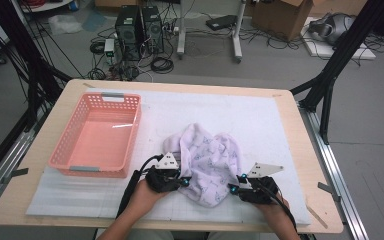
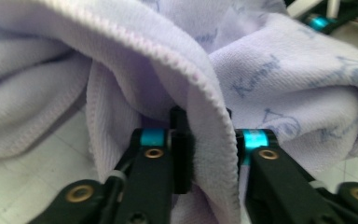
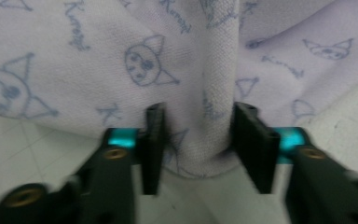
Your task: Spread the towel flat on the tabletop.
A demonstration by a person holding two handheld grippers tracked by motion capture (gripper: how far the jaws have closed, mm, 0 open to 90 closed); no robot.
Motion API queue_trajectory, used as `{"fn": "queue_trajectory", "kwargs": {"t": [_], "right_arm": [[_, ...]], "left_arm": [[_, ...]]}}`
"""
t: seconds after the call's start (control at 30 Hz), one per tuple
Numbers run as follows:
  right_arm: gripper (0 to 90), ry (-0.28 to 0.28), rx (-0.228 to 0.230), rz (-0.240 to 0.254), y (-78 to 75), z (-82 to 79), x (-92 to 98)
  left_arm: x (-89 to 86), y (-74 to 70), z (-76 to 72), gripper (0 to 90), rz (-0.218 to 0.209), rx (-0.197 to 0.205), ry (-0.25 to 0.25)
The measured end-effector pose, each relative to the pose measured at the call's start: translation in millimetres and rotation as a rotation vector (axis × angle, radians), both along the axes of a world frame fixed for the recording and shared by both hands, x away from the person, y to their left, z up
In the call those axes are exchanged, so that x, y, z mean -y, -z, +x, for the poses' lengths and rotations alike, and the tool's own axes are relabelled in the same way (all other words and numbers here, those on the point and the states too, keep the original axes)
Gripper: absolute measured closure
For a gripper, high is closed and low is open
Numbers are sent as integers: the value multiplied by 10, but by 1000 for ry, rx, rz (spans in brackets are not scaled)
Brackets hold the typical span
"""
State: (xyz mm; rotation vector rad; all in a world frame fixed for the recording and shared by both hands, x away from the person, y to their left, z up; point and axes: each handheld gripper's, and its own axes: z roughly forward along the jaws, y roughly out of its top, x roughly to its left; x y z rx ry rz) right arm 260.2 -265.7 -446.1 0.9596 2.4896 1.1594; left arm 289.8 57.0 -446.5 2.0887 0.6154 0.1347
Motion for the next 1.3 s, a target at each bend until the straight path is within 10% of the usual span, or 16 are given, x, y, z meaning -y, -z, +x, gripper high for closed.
{"fn": "queue_trajectory", "kwargs": {"t": [0.17, 0.43, 0.63, 1.1, 1.3], "right_arm": [[833, -1, -1, 23, -64, -33, 63], [843, 87, 133, 128, -575, -96, 466], [844, 158, 206, 129, -919, 195, 498], [842, 329, 191, 11, -897, 1426, 21], [776, 353, 169, 16, -776, 1534, -75]], "left_arm": [[-75, -108, -61, 812, -64, 40, -10], [-233, -681, -59, 816, -215, 151, -6], [-113, -862, 217, 816, -195, 208, -45], [-116, -539, 1096, 800, -165, 140, -380], [-124, -480, 1106, 477, -146, 67, -358]]}}
